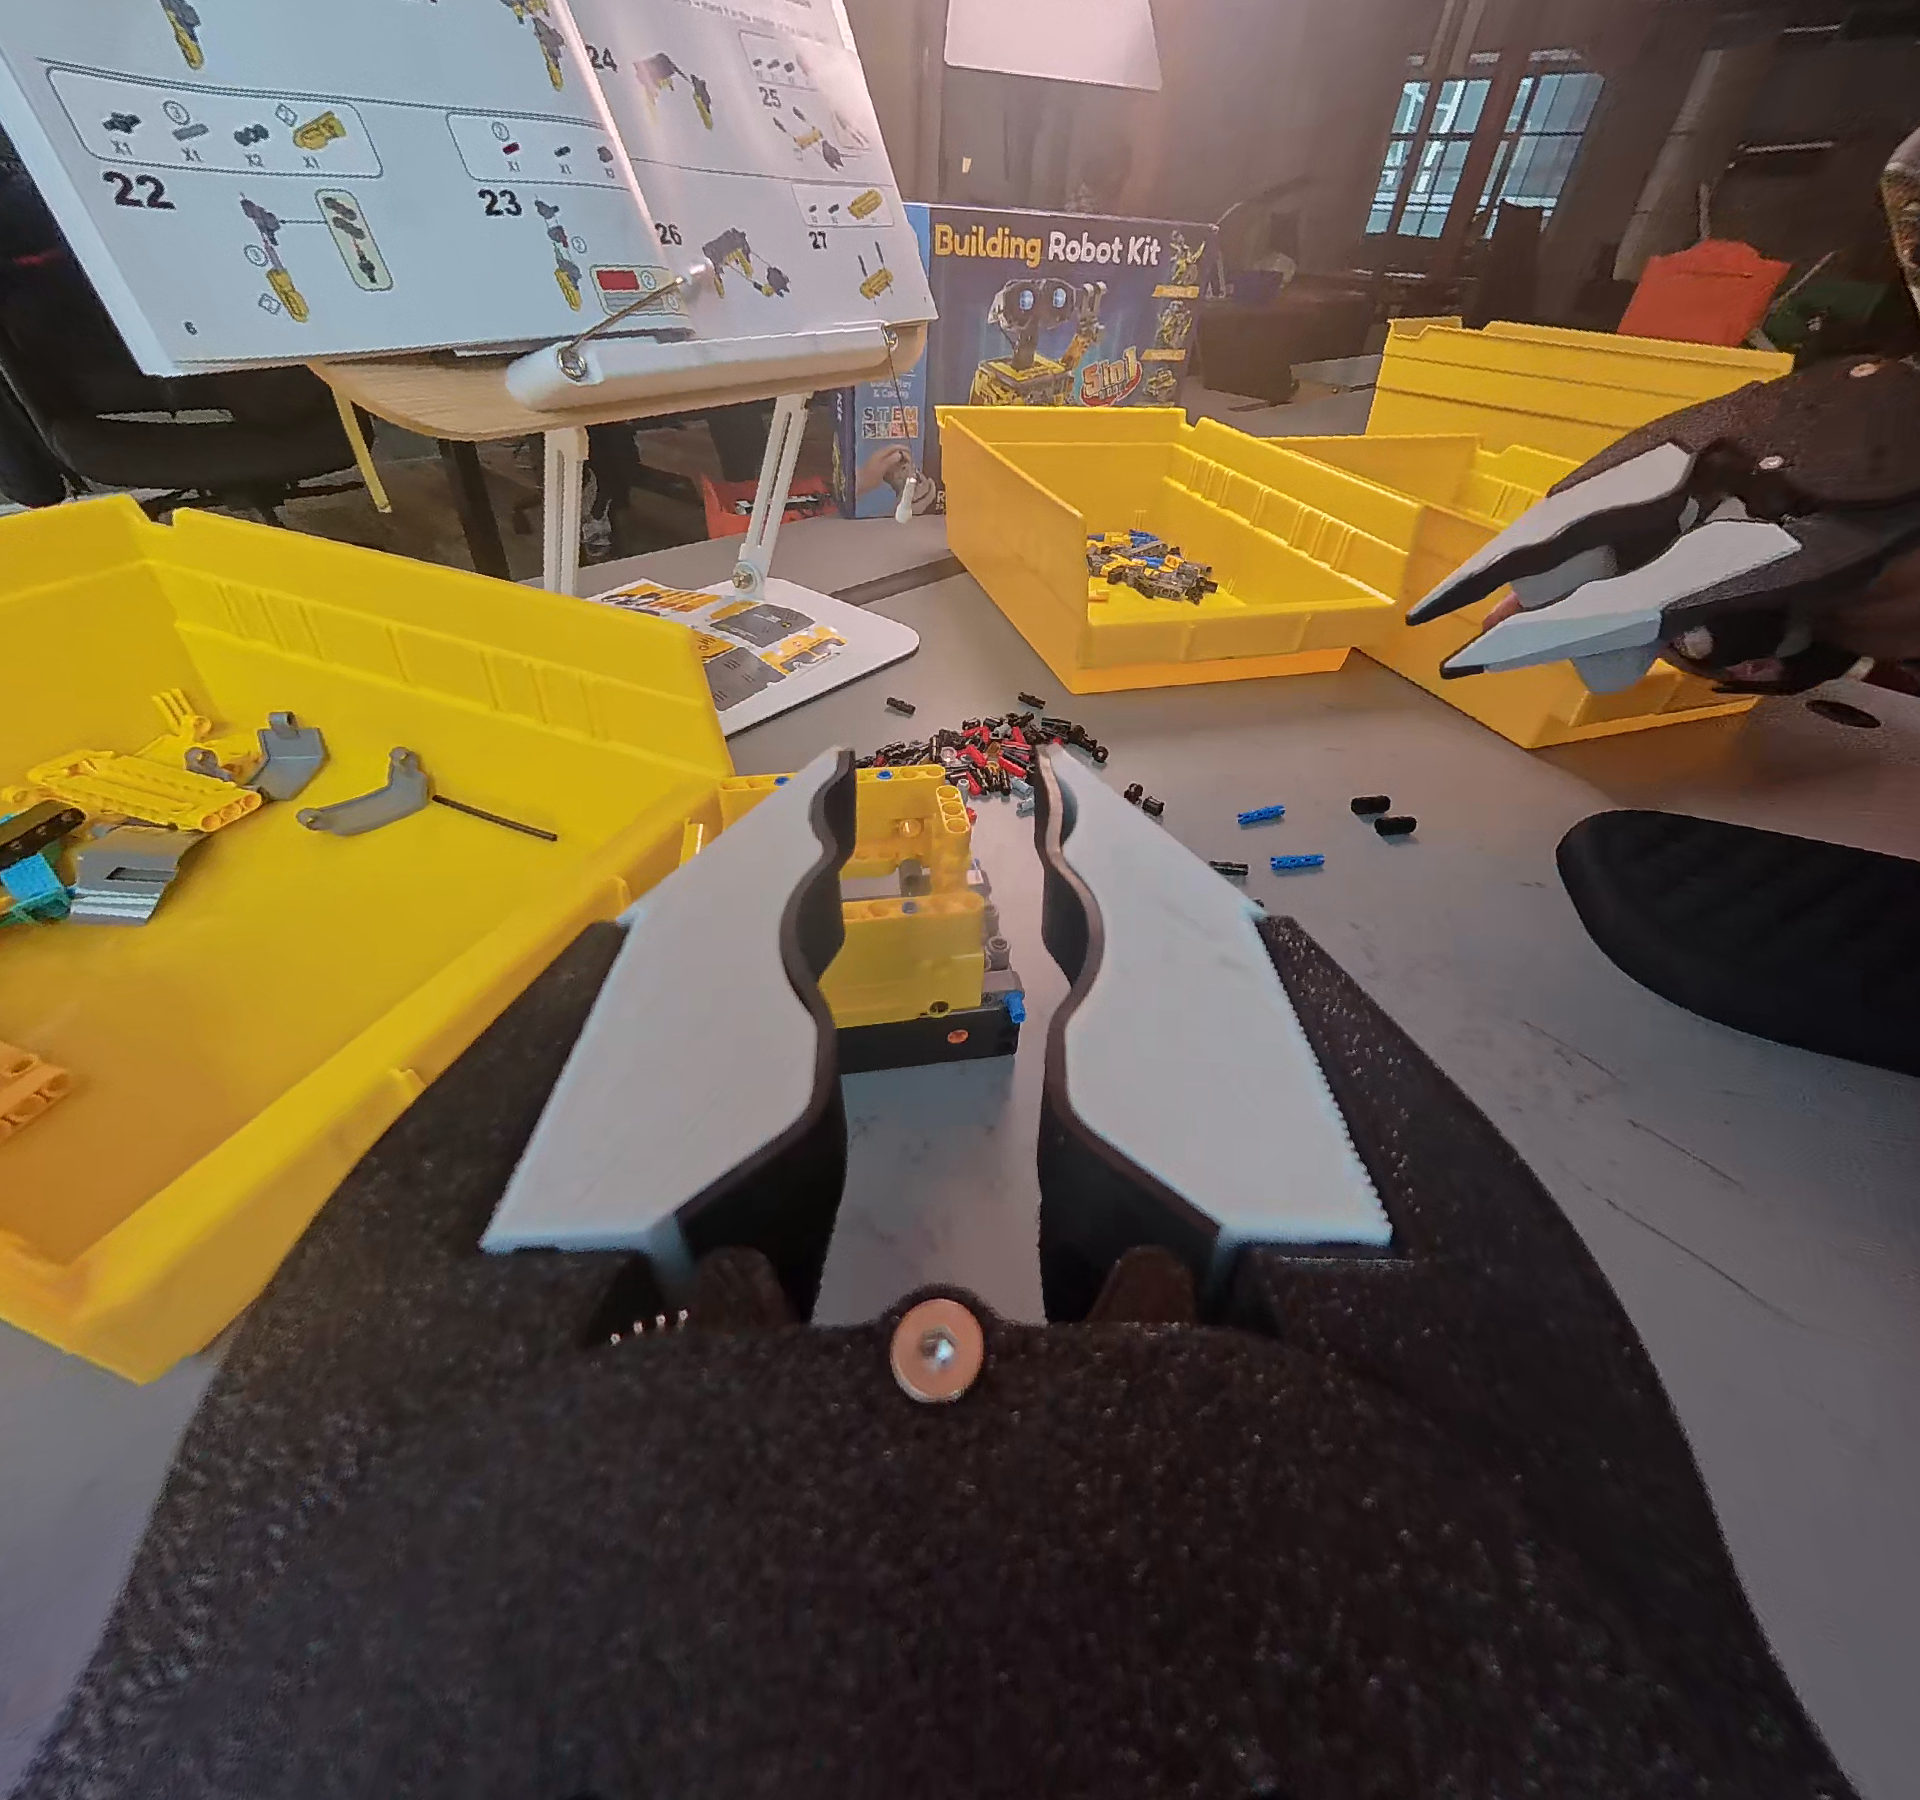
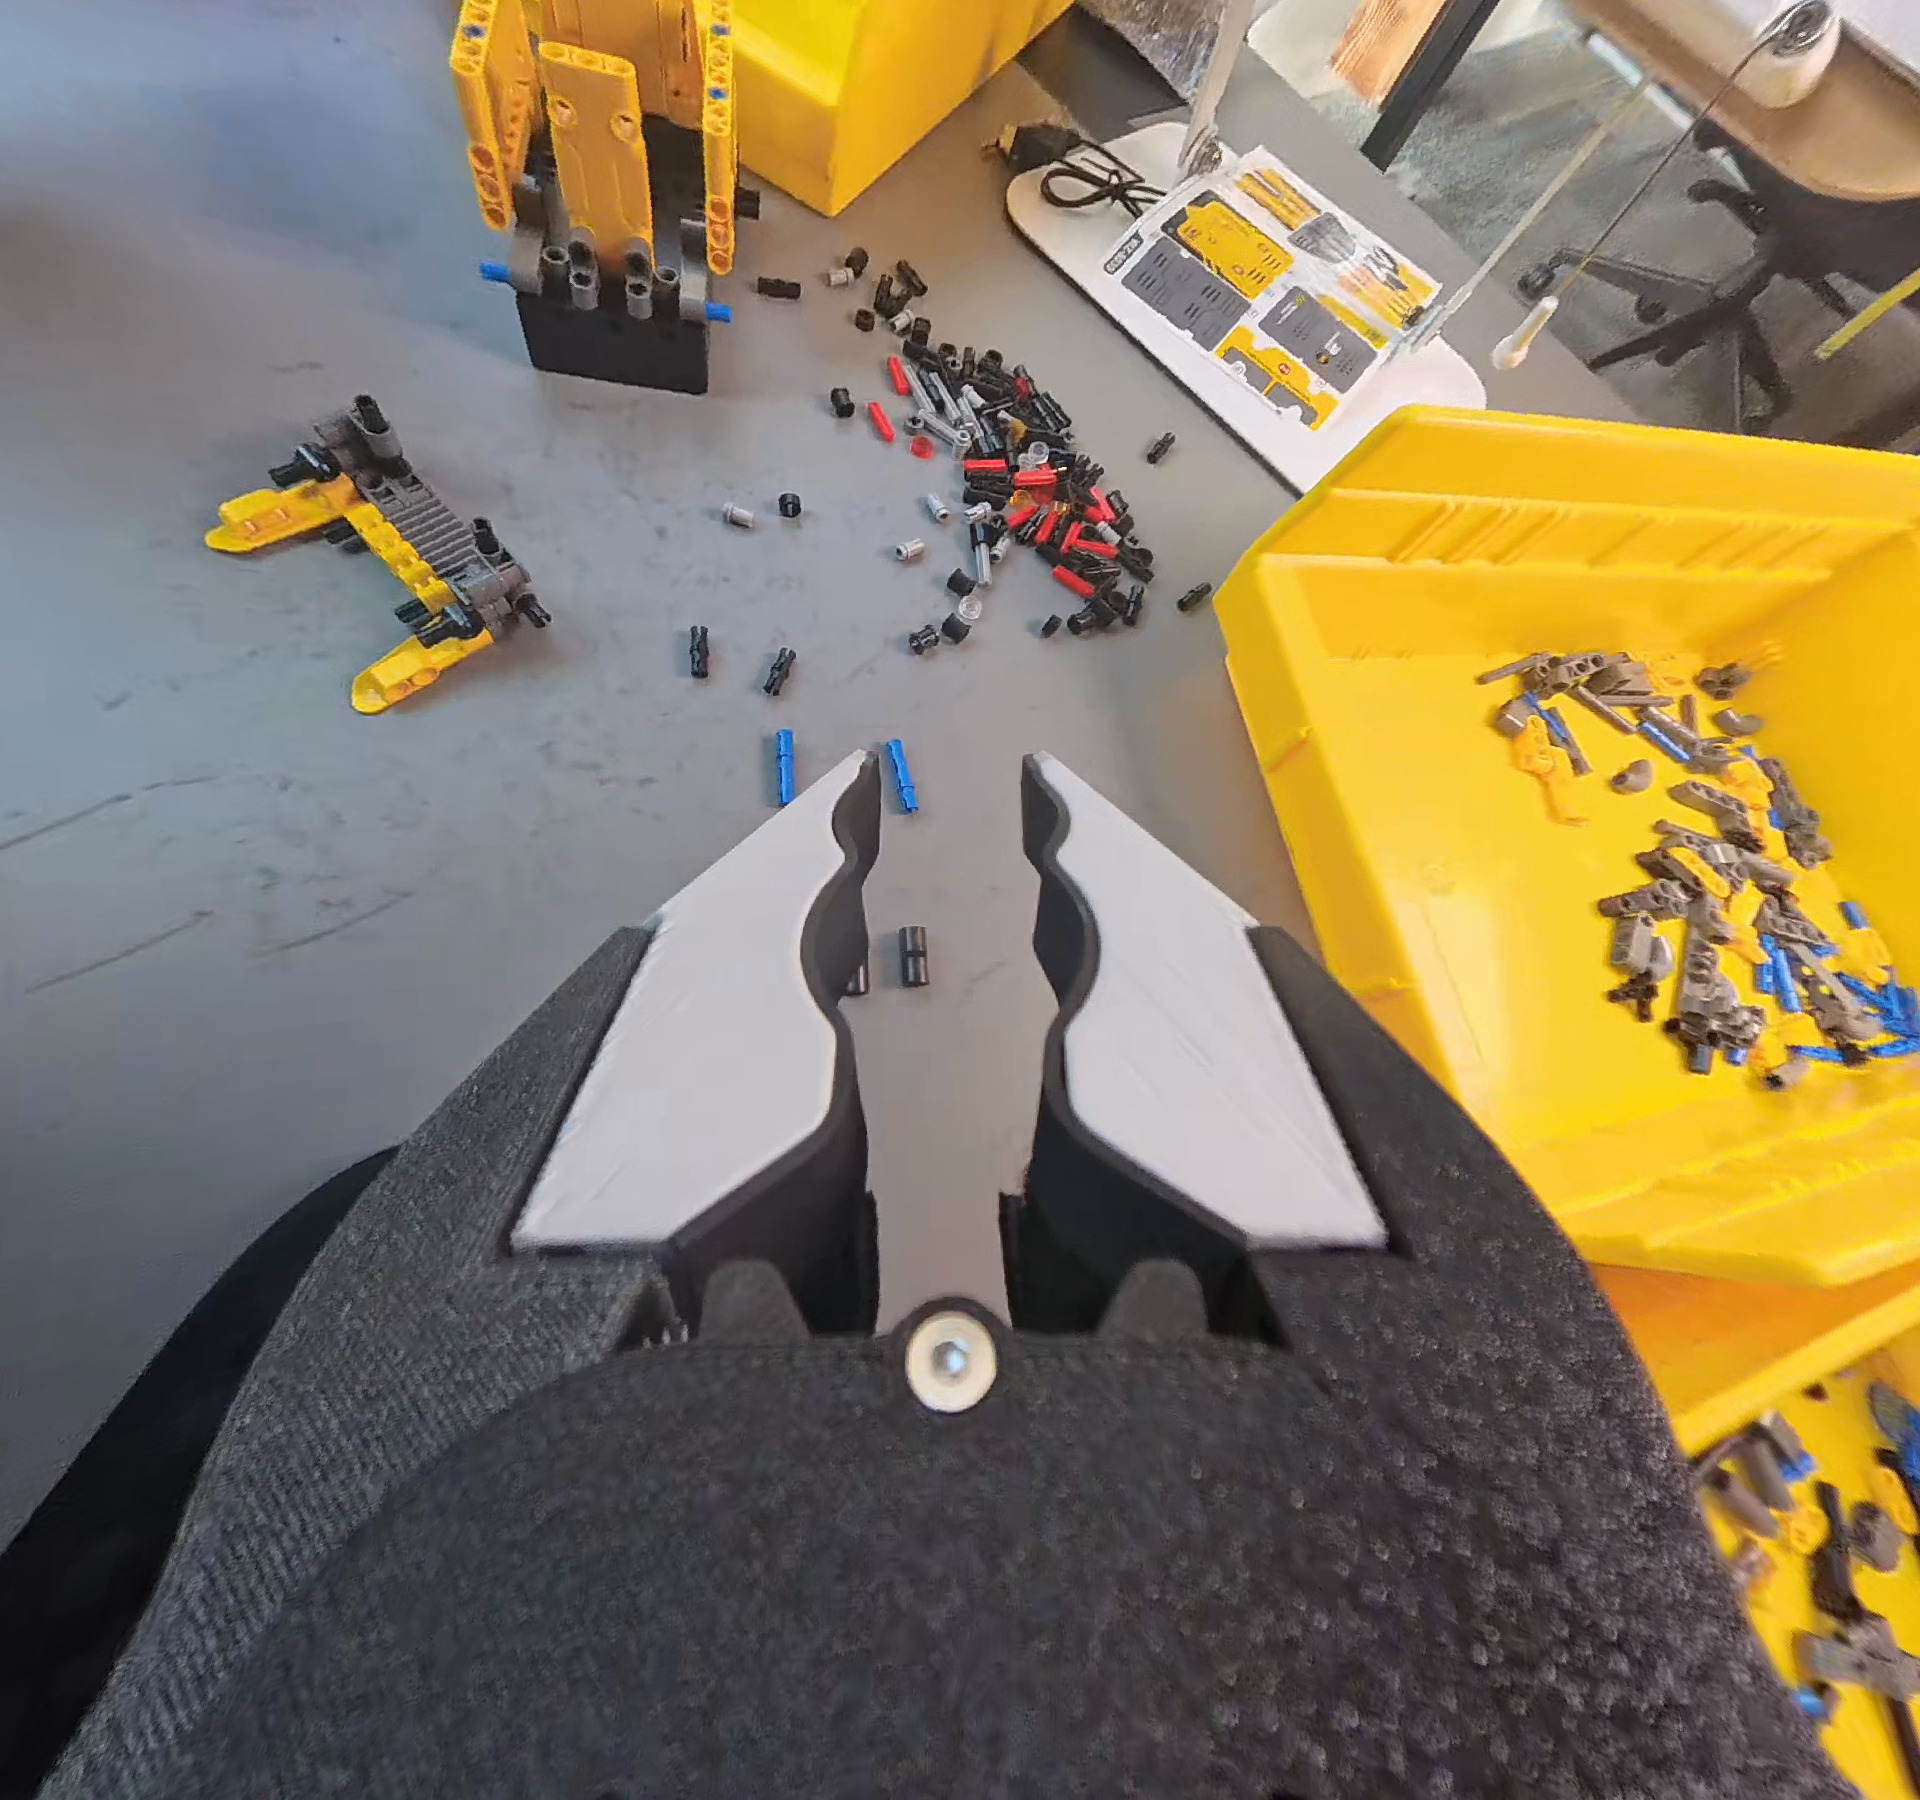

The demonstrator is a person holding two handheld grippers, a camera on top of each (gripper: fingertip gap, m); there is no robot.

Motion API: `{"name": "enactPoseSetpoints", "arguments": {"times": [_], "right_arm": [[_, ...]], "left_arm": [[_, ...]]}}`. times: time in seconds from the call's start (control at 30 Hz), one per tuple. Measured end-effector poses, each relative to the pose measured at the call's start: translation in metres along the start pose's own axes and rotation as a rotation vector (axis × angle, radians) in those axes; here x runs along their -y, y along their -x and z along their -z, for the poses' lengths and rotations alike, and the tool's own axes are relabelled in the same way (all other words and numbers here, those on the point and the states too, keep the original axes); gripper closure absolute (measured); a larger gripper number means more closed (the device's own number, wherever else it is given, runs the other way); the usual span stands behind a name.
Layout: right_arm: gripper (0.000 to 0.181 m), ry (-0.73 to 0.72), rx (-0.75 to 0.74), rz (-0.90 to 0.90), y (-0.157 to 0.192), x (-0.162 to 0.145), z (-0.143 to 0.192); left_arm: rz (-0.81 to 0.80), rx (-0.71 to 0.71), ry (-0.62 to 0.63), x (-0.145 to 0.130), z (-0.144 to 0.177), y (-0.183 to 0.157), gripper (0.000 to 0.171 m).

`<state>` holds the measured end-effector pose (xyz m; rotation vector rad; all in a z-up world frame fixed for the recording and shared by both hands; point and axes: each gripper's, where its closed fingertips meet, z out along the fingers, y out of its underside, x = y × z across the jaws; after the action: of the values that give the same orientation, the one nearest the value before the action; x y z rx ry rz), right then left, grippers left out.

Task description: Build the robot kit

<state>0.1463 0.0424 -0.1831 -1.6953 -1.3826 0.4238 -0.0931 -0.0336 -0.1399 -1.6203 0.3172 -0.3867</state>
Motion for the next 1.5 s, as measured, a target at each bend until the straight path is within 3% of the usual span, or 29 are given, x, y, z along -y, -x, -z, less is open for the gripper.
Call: {"name": "enactPoseSetpoints", "arguments": {"times": [0.23,0.43,0.63,0.73,0.83,1.17,1.5], "right_arm": [[0.181,-0.131,-0.002,-0.095,0.021,-0.002,-0.024],[0.181,-0.257,-0.035,-0.122,0.017,0.043,-0.047],[0.159,-0.445,0.056,-0.156,0.027,0.088,-0.063],[0.145,-0.475,0.058,-0.146,0.028,0.08,-0.074],[0.144,-0.472,0.062,-0.139,0.026,0.072,-0.076],[0.161,-0.518,0.037,-0.159,0.015,0.076,-0.059],[0.164,-0.51,0.02,-0.231,0.008,0.071,-0.057]], "left_arm": [[-0.013,0.003,0.028,-0.008,-0.004,-0.001,0.138],[-0.012,0.016,0.059,-0.017,-0.008,0.003,0.138],[-0.021,-0.003,0.071,-0.019,-0.01,-0.002,0.134],[-0.043,-0.013,0.065,-0.017,-0.009,-0.006,0.133],[-0.034,-0.022,0.06,-0.017,-0.009,-0.006,0.131],[-0.018,-0.022,0.121,-0.036,-0.019,-0.004,0.127],[-0.026,-0.028,0.121,-0.038,-0.024,-0.005,0.129]]}}
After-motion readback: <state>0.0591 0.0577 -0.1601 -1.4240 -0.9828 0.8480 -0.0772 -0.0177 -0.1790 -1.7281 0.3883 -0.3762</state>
